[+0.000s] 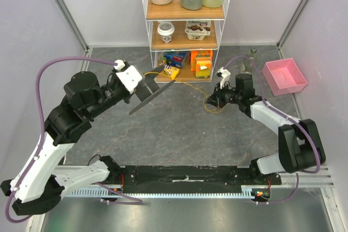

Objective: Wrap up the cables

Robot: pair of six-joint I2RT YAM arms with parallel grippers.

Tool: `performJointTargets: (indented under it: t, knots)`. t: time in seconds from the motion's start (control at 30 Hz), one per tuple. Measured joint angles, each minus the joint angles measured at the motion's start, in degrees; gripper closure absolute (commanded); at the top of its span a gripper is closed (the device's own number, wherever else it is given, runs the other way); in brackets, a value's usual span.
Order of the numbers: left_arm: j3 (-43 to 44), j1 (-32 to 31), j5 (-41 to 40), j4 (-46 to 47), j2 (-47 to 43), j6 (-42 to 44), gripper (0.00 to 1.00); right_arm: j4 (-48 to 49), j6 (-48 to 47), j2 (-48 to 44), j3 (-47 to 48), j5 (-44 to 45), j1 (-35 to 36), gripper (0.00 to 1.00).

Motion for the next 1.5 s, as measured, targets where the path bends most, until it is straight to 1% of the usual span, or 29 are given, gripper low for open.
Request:
performJointTargets:
  t: [0.17, 0.27, 0.33, 0.5, 0.6, 0.8, 1.03, 1.1, 1.2, 1.27, 1.33, 1.5]
  knots:
    - [4.2, 0.0, 1.2, 1.1, 2.8, -5.4, 0.98, -1.6, 2.4, 9.1, 4.2, 0.9, 2.8, 1.00]
    - [6.2, 0.0, 1.1, 2.0, 4.8, -8.9, 0.98, -1.2, 4.4, 11.3, 6.1, 2.2, 6.8, 1.00]
    - [7.0, 0.0, 0.1, 3.5, 6.1, -10.7, 0.98, 0.3, 6.8, 11.3, 6.3, 2.6, 9.8, 1.00]
    - [7.9, 0.1, -7.1, 9.2, 10.7, -12.7, 0.98, 4.2, 13.8, 10.5, 6.1, 2.6, 16.1, 1.00]
    - [7.9, 0.1, -11.3, 12.3, 13.8, -12.9, 0.98, 5.3, 17.6, 7.8, 5.0, 2.7, 17.8, 1.00]
    - [7.8, 0.4, -16.5, 16.4, 18.0, -13.7, 0.98, 8.3, 25.4, 2.5, 4.6, 3.4, 21.0, 1.00]
    - [9.2, 2.2, -19.2, 17.9, 22.1, -17.2, 0.98, 11.1, 32.0, 1.4, 5.3, 6.9, 24.8, 1.00]
    - [11.0, 3.7, -19.2, 17.1, 23.5, -19.8, 0.98, 11.7, 32.4, 1.5, 5.6, 8.3, 26.0, 1.00]
    - [14.2, 7.6, -17.8, 15.3, 25.0, -26.1, 0.98, 12.6, 32.5, 3.2, 6.8, 10.5, 28.1, 1.00]
    - [15.6, 9.9, -17.3, 14.3, 25.0, -29.7, 0.98, 13.5, 32.6, 5.1, 7.7, 11.3, 29.0, 1.00]
    - [15.9, 11.2, -17.6, 14.4, 24.6, -31.5, 0.98, 14.2, 33.1, 7.1, 9.0, 11.5, 29.8, 1.00]
    - [13.8, 11.1, -18.2, 14.7, 23.1, -32.8, 0.98, 15.8, 34.3, 8.2, 13.2, 11.0, 31.4, 1.00]
